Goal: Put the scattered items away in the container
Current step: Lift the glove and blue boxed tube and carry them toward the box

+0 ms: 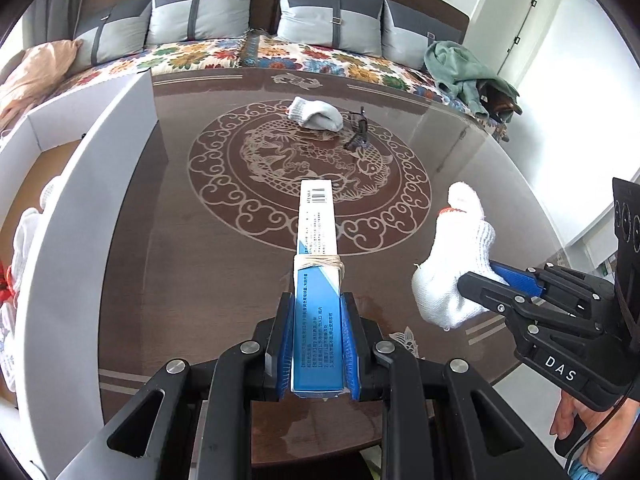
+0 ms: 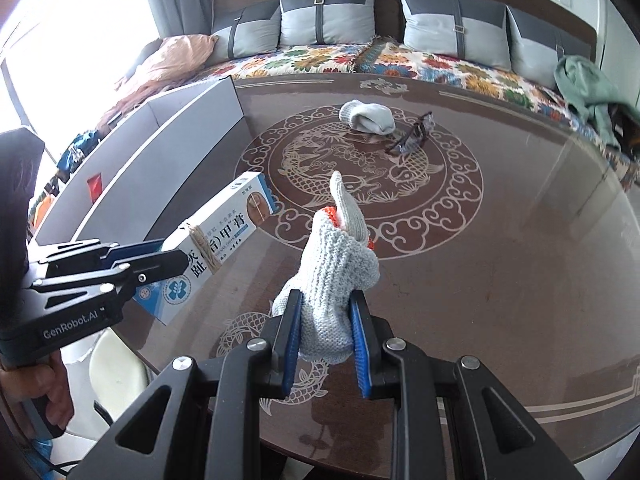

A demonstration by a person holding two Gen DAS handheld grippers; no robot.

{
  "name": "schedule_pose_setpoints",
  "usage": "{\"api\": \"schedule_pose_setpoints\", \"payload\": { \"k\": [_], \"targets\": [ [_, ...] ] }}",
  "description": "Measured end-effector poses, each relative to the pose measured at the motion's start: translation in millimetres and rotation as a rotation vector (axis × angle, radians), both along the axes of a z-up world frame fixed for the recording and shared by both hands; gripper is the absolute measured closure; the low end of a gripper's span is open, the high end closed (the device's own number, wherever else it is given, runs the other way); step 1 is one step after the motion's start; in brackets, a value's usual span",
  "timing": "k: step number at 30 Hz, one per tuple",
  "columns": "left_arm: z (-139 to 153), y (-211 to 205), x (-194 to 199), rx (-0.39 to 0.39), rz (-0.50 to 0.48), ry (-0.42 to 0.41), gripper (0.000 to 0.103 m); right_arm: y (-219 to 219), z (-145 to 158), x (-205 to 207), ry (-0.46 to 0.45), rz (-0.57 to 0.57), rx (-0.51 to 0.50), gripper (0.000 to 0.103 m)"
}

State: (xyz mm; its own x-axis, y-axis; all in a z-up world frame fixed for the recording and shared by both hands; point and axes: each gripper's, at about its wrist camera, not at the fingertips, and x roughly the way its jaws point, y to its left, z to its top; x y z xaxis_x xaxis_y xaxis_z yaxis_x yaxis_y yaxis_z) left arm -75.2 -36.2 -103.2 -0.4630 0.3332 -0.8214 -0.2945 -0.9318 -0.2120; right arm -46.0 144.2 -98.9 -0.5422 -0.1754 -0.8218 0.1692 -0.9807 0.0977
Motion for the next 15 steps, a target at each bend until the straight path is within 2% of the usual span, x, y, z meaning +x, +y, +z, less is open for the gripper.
{"api": "schedule_pose_setpoints", "payload": {
  "k": [6,15],
  "targets": [
    [0,-12,0,0.008,0.023,-0.003,0.082,-10,1,-3,-0.001,0.018,0.044,0.080],
    [-14,-25,6,0.027,0.042,-0.038,0.082,-22,-15,-5,-0.051,0.041,0.039,0.080]
  ]
}}
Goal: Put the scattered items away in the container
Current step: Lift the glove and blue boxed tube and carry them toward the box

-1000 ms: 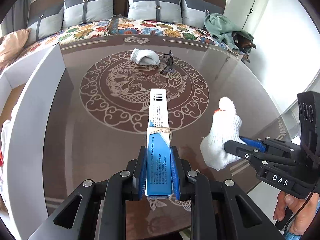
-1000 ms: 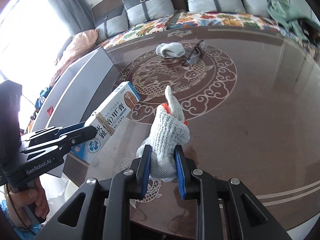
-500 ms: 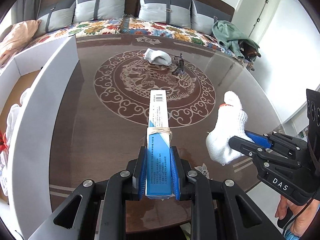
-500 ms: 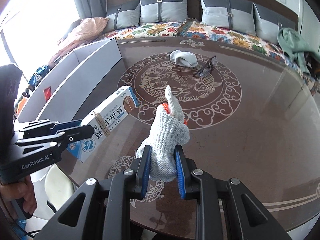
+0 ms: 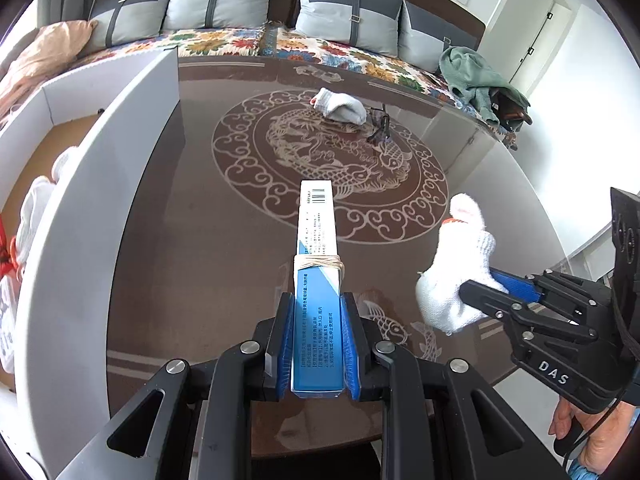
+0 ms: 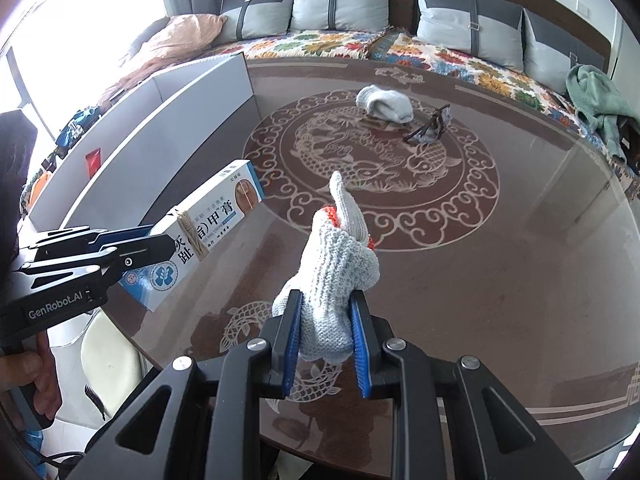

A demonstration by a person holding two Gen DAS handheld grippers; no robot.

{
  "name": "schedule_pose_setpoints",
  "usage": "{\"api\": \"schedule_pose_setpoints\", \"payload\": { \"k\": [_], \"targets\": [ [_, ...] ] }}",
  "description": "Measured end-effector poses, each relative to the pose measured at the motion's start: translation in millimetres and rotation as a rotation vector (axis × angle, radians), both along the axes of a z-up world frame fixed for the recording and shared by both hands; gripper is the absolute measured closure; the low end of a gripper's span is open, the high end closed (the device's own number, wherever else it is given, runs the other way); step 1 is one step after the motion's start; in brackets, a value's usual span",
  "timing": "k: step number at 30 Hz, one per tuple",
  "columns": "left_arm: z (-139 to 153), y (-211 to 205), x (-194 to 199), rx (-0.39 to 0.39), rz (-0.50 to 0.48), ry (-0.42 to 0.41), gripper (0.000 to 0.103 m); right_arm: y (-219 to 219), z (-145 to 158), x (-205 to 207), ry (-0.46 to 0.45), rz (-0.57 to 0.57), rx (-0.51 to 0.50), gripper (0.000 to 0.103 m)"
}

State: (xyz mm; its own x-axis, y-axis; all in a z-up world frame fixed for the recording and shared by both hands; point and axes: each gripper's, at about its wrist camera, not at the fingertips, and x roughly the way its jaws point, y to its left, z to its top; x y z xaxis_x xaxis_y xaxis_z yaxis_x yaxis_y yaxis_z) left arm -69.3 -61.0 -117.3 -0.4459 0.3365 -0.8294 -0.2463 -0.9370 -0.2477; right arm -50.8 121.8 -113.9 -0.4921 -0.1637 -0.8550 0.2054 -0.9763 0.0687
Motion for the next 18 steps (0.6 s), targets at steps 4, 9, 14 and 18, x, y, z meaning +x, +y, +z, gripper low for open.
{"api": "schedule_pose_setpoints", "payload": {
  "k": [4,9,14,18],
  "targets": [
    [-2,-6,5,0.022,0.007,-0.005,0.082,-7,-12,2,-0.039,0.018,-0.008,0.080],
    [7,-20,9,0.045,0.022,0.010,0.082,-22,-19,6,-0.054,0.047,-0.007,0.080],
    [27,-42,14,0.076,0.061,0.054,0.082,-35,-13,5,-0.039,0.075,-0.011,0.080],
    [42,-60,17,0.097,0.096,0.084,0.082,-45,-9,6,-0.032,0.098,-0.017,0.080]
  ]
}}
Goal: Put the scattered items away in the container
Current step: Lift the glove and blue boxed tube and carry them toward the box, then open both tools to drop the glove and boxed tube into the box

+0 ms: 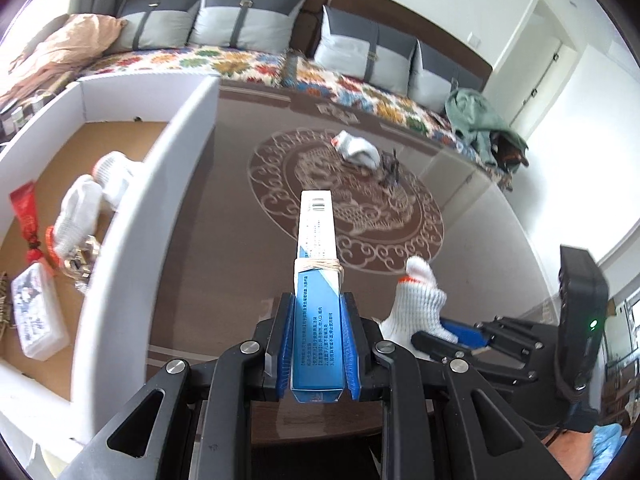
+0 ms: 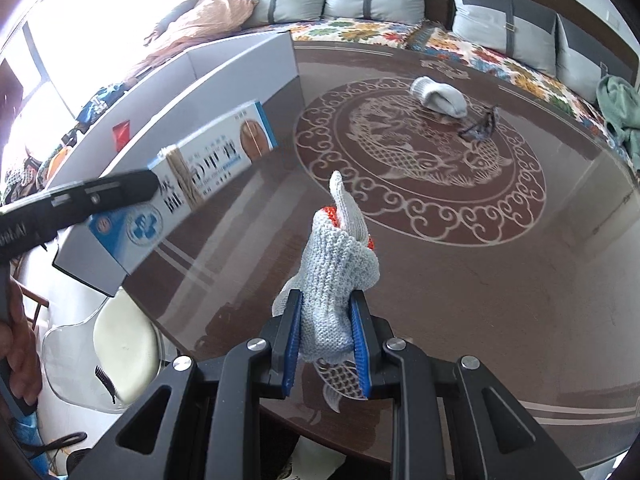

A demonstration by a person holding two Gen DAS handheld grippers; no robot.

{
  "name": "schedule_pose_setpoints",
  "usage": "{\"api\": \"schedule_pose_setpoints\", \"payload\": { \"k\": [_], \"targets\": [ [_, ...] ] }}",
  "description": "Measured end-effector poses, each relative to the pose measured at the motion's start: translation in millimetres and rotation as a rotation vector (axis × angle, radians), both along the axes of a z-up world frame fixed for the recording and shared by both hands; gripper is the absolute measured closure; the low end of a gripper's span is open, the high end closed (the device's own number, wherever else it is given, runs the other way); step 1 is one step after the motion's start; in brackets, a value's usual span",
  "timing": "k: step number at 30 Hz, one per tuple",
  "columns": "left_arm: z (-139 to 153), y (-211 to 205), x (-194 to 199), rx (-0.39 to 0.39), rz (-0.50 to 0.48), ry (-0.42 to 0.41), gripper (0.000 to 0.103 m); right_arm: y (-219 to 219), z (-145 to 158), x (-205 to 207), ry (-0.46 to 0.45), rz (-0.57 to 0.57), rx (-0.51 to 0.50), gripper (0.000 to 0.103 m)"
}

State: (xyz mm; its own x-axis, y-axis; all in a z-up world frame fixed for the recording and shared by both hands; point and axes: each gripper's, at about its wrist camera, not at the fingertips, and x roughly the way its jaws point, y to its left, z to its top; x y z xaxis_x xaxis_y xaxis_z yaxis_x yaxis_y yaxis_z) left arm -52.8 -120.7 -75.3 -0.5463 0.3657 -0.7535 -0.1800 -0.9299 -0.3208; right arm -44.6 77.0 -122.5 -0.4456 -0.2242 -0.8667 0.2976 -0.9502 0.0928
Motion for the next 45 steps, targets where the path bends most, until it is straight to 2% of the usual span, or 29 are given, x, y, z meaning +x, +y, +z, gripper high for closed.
{"api": "schedule_pose_setpoints", "payload": {
  "k": [8,16,24,31,36,41,42,43,45],
  "targets": [
    [31,-55,12,0.022,0.110,0.068,0.082,-24,14,1,0.020,0.047,-0.026,0.080],
    [43,-135,32,0.015,0.285,0.089,0.082,-57,48,-3,0.075,0.115,-0.103,0.079],
    [44,-199,28,0.001,0.415,0.081,0.082,-132,89,-33,0.126,0.267,-0.201,0.079],
    [62,-221,-14,-0.020,0.447,0.115,0.082,-204,125,-88,0.188,0.381,-0.204,0.079],
    [66,-243,-67,-0.021,0.486,0.115,0.082,-261,144,-145,0.237,0.437,-0.150,0.079],
    [52,-276,-136,-0.012,0.523,0.089,0.081,-312,140,-211,0.231,0.455,-0.139,0.076],
    [47,-283,-152,-0.008,0.527,0.076,0.080,-322,134,-227,0.213,0.455,-0.141,0.075],
    [41,-289,-166,-0.004,0.528,0.049,0.080,-331,122,-245,0.156,0.436,-0.131,0.064],
    [32,-299,-182,0.001,0.541,0.004,0.077,-340,102,-278,0.059,0.370,-0.129,0.060]
  ]
}}
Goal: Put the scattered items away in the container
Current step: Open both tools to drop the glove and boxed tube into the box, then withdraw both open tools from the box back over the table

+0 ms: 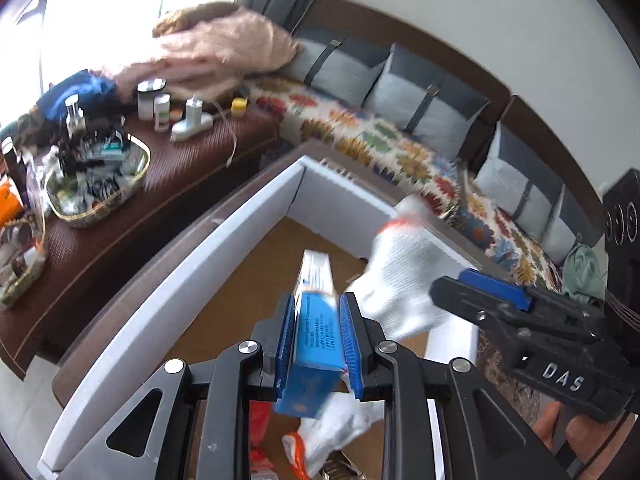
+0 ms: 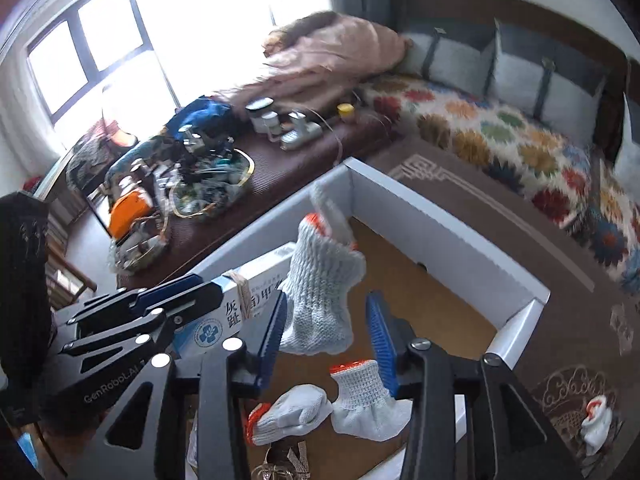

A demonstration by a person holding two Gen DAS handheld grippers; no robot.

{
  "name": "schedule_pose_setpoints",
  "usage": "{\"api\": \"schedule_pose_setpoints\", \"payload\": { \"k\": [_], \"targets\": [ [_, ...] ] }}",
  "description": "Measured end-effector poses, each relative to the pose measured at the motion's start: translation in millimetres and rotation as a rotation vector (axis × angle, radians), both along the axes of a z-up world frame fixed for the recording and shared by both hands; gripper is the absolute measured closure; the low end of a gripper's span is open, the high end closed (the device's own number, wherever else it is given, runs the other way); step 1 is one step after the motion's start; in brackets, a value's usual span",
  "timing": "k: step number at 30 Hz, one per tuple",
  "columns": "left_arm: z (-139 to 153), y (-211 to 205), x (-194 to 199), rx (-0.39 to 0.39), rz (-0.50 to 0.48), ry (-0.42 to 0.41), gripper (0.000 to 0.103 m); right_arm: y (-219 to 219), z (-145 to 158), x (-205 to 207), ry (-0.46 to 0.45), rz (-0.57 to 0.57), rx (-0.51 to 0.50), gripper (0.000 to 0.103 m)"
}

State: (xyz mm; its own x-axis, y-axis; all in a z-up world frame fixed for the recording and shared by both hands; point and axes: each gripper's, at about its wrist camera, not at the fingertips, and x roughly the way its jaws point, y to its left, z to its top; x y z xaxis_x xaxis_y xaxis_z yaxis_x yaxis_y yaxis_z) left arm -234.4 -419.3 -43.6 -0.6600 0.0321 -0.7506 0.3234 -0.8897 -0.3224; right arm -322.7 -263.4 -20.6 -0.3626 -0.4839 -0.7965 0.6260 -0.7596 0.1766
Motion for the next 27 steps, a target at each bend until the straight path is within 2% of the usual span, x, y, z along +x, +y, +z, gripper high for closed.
{"api": "schedule_pose_setpoints", "payload": {
  "k": [1,3,4,6,12,27],
  "targets": [
    [-3,-3,-5,0.000,0.004,-0.014,0.076,3,-4,-11,-0.040,-0.034,-0.037,0.060],
    [-3,-3,-3,-0.024,0.005,-0.015,0.073,11,0,-16,-0.031,-0.071,-0.082,0.060],
    [-2,-2,-1,-0.037,0.005,-0.014,0.067,14,1,-16,-0.028,-0.071,-0.082,0.060],
    [-4,-1,4,-0.043,0.008,-0.015,0.062,19,3,-16,-0.021,-0.071,-0.083,0.060],
    [-8,22,27,-0.060,-0.007,-0.033,0.062,41,-4,-3,-0.052,-0.081,-0.104,0.060],
    [13,99,101,-0.179,-0.033,-0.032,0.062,94,-6,84,-0.059,-0.049,-0.113,0.060]
  ]
}}
